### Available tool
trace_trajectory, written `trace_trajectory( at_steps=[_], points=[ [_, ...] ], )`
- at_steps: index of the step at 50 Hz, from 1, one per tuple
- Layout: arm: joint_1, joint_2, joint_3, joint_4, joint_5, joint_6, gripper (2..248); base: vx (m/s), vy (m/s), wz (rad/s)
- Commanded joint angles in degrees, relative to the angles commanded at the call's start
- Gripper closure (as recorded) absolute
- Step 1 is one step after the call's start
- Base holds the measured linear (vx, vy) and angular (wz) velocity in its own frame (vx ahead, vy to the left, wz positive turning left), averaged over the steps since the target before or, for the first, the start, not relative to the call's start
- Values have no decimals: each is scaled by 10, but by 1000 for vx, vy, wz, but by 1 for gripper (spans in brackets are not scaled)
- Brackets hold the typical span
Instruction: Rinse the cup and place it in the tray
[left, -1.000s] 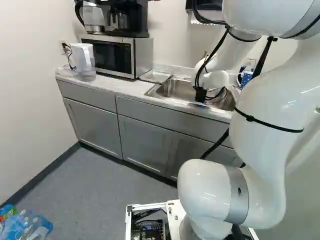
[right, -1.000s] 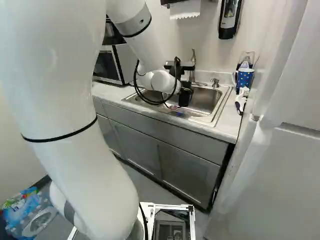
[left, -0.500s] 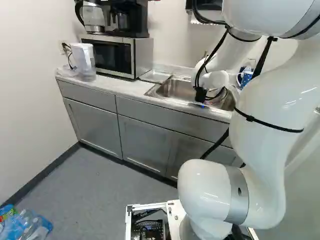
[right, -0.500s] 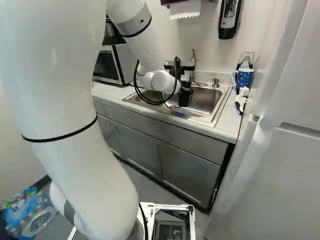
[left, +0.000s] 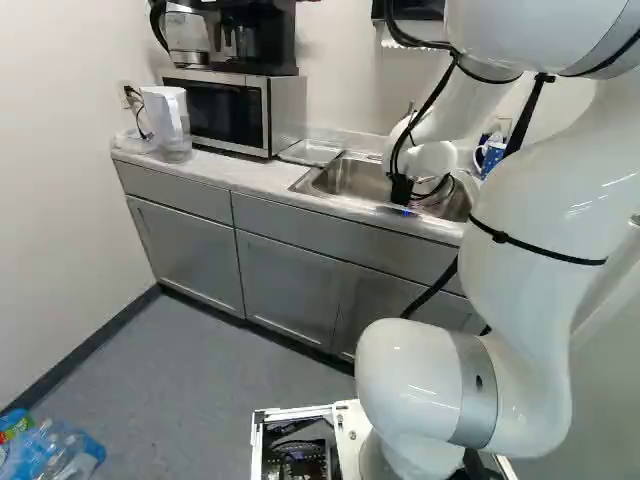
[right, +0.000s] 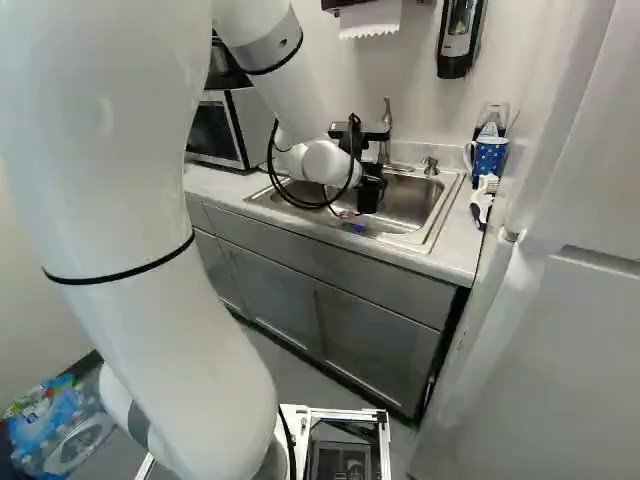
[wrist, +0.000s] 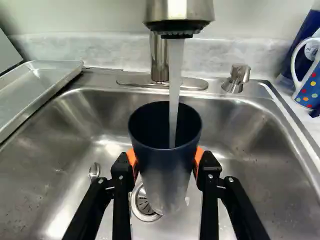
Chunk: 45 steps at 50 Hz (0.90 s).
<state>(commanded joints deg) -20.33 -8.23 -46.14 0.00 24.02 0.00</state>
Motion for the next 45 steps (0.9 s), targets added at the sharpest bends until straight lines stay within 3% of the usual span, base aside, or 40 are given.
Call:
trace_trajectory(
  at_steps=[45],
  points=[
    [0, 0, 0, 0, 0, 0, 126, 0, 0, 0]
  ],
)
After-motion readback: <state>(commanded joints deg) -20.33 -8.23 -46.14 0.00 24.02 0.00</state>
